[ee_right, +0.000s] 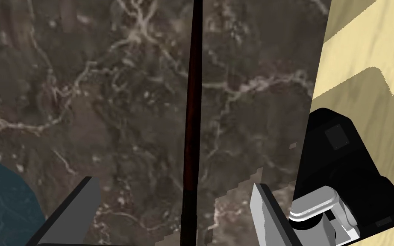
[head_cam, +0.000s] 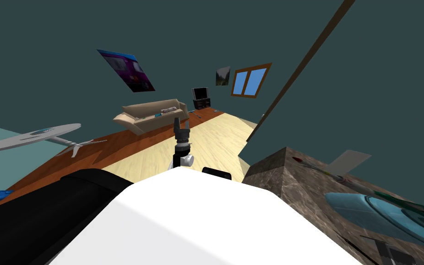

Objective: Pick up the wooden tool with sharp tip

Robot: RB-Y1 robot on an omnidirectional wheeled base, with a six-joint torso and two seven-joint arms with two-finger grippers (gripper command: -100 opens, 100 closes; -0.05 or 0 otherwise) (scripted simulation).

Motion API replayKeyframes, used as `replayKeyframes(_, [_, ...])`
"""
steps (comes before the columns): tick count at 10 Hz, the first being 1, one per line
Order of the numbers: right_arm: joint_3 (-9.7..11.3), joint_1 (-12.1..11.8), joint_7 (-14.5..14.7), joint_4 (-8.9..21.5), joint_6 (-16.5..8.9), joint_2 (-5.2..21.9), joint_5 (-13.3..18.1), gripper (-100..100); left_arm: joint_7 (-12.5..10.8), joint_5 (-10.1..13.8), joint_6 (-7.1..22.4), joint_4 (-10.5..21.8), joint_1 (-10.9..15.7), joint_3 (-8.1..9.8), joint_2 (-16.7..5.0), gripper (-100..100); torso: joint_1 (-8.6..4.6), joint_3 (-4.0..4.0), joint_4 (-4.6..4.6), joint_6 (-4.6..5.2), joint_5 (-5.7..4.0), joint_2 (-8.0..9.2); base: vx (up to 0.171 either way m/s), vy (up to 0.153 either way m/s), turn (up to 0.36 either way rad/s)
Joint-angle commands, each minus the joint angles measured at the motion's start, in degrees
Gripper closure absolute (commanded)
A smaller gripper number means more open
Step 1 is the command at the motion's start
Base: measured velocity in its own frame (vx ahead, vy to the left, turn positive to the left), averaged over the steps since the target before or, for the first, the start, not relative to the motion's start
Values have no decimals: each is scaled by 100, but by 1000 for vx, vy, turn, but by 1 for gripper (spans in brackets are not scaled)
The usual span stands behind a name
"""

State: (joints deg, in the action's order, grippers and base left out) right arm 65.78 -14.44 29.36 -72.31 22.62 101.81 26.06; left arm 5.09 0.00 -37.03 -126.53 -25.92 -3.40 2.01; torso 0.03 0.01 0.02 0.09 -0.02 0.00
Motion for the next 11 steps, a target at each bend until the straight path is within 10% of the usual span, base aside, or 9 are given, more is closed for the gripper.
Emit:
replayKeyframes(1, [0, 0, 0, 0, 0, 0, 0, -100, 0, 0, 0, 0, 0, 0, 0, 0, 0, 0, 0, 0, 0, 0, -3, -11, 8])
replayKeyframes(2, [-4, -6, 17, 11, -3, -10, -6, 100, 0, 0, 0, 0, 0, 0, 0, 0, 4, 0, 0, 0, 2, 0, 0, 0, 0])
replayKeyframes(6, [-2, -6, 16, 9, 1, -9, -5, 100, 0, 0, 0, 0, 0, 0, 0, 0, 5, -1, 0, -1, 1, -3, 0, 0, 0])
replayKeyframes(7, [-2, -6, 16, 9, 1, -9, -5, 0, 0, 0, 0, 0, 0, 0, 0, 0, 5, -1, 0, -1, 1, -3, 0, 0, 0])
replayKeyframes(8, [43, 68, -56, -130, 43, 171, 24, 100, 0, 0, 0, 0, 0, 0, 0, 0, 5, -1, 0, -1, 1, -3, 5, 17, -58])
replayKeyframes(10, [53, 95, -89, -152, 53, 206, 54, 100, 0, 0, 0, 0, 0, 0, 0, 0, 21, -2, 0, -1, 7, -4, 2, 22, -25])
replayKeyframes(11, [55, 101, -103, -158, 63, 218, 59, 0, 0, 0, 0, 0, 0, 0, 0, 0, 15, -2, 0, -1, 3, -3, 0, 0, 0])
